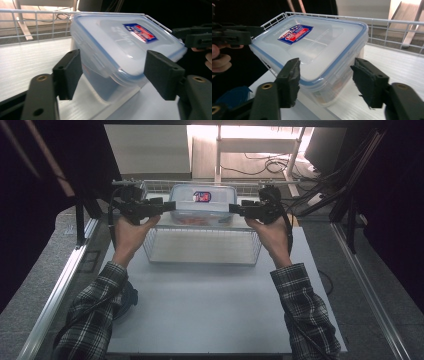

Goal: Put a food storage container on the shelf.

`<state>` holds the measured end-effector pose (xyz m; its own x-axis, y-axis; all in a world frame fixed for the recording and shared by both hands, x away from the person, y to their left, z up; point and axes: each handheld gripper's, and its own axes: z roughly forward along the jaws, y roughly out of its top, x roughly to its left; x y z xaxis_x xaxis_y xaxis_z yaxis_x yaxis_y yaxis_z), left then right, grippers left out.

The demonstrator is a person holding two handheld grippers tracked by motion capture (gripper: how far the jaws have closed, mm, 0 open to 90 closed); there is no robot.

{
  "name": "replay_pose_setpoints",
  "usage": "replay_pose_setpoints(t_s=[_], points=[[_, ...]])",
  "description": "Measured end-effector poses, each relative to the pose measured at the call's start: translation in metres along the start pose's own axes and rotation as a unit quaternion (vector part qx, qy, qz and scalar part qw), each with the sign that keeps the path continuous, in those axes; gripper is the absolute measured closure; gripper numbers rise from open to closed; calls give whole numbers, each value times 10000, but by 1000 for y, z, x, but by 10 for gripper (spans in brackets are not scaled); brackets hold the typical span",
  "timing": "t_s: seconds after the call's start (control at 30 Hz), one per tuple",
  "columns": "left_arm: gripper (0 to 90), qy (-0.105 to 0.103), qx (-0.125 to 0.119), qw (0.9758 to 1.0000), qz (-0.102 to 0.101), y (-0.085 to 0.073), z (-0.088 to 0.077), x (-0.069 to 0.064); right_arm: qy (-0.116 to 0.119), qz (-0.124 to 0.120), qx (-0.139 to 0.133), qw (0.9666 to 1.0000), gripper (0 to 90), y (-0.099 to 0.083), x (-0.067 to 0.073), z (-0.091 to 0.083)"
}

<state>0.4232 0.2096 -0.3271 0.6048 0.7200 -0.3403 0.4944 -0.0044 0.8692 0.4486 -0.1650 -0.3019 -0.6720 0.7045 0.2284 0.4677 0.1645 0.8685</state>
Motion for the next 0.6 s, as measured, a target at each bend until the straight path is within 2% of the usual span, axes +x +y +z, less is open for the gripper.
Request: replay_pose_setpoints(t_s=[0.07,0.17,0.2,0.27,0.3,0.33,0.4,0.5,0.6], points=[[216,-230,91,9997,48,-7,-2,-8,70,-64,-47,9999,275,-5,0,-5],[184,-319,127,9993,165,-14,-4,-15,40,-235,-41,9997,202,-11,4,-8],[169,-392,137,9987,311,-21,-7,-23,7,-312,-26,9995,185,-14,6,-9],[158,-493,183,9976,448,-29,-8,-30,-65,-442,-40,9990,151,-19,11,-12],[145,-493,183,9976,448,-29,-8,-30,-64,-475,-60,9988,143,-22,13,-14],[123,-549,301,9955,709,-38,-9,-37,-20,-487,-72,9988,132,-25,15,-16],[115,-499,373,9943,865,-47,-10,-45,31,-530,-79,9986,110,-31,18,-19],[92,-531,437,9930,955,-61,-11,-52,129,-605,-43,9981,82,-41,23,-22],[78,-581,384,9932,930,-74,-14,-57,180,-721,-11,9972,60,-51,29,-24]])
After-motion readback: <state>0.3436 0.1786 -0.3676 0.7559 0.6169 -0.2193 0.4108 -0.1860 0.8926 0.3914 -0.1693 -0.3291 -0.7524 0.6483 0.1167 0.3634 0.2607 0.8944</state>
